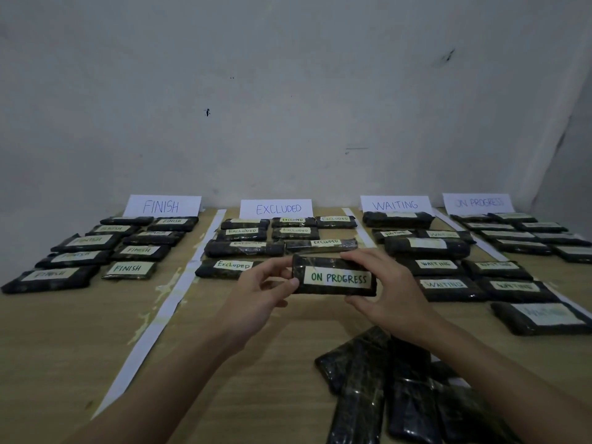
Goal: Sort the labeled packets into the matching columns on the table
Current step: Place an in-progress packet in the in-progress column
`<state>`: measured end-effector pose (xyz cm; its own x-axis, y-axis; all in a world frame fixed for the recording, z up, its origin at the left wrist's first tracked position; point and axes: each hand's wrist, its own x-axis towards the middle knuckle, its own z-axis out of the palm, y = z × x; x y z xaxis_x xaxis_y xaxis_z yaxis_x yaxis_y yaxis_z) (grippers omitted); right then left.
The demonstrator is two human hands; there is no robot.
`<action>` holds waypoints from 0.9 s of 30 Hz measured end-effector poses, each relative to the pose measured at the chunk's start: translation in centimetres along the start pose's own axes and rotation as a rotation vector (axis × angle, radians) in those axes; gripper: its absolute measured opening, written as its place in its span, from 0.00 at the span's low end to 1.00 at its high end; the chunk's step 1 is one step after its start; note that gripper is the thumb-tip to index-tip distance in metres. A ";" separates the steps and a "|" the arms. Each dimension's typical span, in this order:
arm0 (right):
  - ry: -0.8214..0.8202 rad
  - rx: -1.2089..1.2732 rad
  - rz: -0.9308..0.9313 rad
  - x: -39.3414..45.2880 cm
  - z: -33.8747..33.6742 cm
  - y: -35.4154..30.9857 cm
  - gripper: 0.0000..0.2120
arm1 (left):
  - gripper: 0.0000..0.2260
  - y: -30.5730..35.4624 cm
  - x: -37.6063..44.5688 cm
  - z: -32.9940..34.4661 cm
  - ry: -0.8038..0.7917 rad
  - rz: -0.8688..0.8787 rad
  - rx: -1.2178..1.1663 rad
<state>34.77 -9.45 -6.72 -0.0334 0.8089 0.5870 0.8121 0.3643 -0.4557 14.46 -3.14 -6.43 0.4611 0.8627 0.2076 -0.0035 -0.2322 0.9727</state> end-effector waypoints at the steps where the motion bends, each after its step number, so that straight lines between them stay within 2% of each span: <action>1: -0.013 -0.011 -0.002 0.1 0.2 0.0 0.29 | 0.12 0.0 0.1 0.0 0.002 -0.008 -0.007; 7: -0.061 -0.158 -0.019 0.6 1.0 -0.3 0.30 | 0.12 -0.2 0.7 0.3 -0.008 -0.059 -0.086; 12: 0.055 -0.468 -0.069 0.8 1.5 -0.1 0.30 | 0.11 -0.2 1.5 1.4 0.009 -0.084 -0.158; 16: 0.161 -0.616 -0.058 0.2 0.2 0.4 0.30 | 0.09 0.1 2.6 3.7 -0.011 -0.089 -0.175; 21: 0.196 -0.674 0.002 -2.4 -3.7 2.4 0.31 | 0.08 1.2 3.5 8.2 -0.141 -0.057 -0.075; 27: 0.207 -0.728 0.086 -6.3 -9.4 5.2 0.30 | 0.08 2.8 5.3 14.6 -0.326 0.057 0.229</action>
<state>44.71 -17.03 -6.52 0.0988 0.6914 0.7157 0.9886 -0.1503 0.0088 29.84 -5.82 -4.09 0.7236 0.6660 0.1812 0.1435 -0.4020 0.9043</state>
